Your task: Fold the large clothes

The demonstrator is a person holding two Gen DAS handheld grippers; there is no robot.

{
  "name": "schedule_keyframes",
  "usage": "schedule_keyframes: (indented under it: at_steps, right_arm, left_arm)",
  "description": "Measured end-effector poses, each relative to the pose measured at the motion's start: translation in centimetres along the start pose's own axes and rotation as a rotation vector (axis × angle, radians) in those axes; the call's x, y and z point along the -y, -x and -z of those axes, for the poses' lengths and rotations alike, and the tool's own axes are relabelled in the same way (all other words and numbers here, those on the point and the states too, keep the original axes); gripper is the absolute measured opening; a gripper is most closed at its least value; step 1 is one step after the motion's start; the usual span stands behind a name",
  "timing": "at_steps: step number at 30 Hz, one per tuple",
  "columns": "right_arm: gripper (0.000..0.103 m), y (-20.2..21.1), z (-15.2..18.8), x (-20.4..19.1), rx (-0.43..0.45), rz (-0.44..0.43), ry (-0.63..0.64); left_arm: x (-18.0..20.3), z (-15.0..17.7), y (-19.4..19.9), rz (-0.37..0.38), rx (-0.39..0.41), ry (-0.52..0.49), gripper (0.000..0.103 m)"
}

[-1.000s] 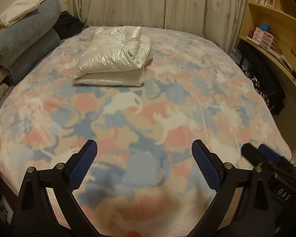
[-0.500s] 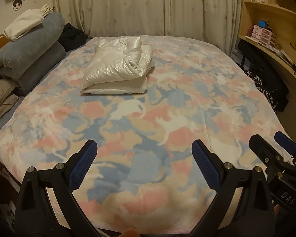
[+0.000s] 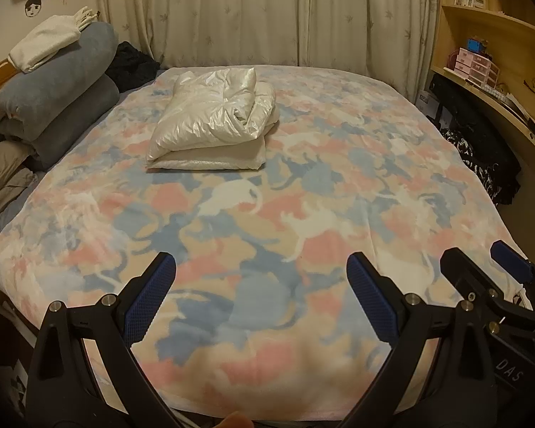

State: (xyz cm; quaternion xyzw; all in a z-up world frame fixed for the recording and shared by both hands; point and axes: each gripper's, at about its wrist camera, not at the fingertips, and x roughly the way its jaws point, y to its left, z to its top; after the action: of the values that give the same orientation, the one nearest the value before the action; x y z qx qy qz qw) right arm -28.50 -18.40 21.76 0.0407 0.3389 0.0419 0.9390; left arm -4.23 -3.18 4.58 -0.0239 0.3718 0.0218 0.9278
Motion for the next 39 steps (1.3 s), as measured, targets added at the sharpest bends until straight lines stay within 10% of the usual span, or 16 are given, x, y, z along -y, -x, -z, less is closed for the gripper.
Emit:
schedule_keyframes:
  at_steps: [39]
  right_arm:
    - [0.095, -0.7, 0.6, -0.1, -0.014, -0.001, -0.014]
  left_arm:
    - [-0.5, 0.9, 0.6, -0.003, -0.030, 0.006, 0.096]
